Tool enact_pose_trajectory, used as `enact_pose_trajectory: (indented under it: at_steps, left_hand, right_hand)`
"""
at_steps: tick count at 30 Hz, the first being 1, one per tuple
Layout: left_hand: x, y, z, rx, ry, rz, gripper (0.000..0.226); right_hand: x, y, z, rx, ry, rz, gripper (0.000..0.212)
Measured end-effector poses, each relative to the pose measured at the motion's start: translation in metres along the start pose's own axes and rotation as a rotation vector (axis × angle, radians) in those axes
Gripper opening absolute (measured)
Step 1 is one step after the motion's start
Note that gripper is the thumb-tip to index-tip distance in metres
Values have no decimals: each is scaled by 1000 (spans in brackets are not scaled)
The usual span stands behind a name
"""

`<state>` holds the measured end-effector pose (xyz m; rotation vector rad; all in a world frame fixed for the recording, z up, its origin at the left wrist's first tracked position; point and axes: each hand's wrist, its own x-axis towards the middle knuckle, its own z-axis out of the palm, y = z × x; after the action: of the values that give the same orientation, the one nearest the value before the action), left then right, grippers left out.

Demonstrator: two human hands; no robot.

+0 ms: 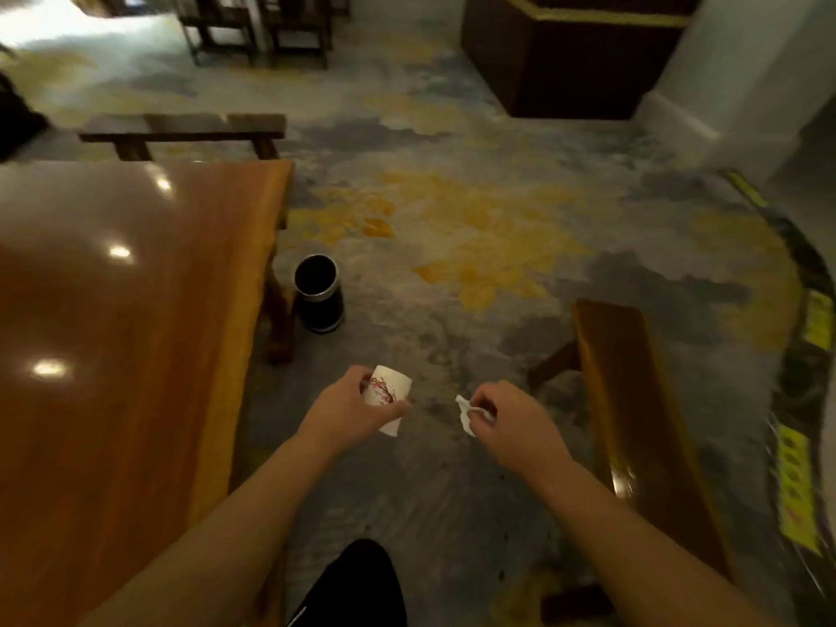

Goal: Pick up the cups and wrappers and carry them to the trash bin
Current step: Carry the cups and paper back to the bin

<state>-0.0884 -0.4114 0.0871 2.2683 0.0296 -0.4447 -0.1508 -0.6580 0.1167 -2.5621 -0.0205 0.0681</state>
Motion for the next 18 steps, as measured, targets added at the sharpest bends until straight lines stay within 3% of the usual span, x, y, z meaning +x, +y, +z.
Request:
enact_pose_trajectory:
  at_steps: [4, 9, 18]
  left_hand:
    - [48, -3, -13, -57, 100, -105, 90]
    - [145, -4, -30, -151, 169, -146, 78]
    - [320, 15, -92, -231, 194, -194, 72]
  right_hand:
    - [79, 5, 2, -9, -68, -109, 7]
    - [191, 16, 6, -35, -123, -198, 11]
    - [398, 5, -2, -9, -163, -259, 16]
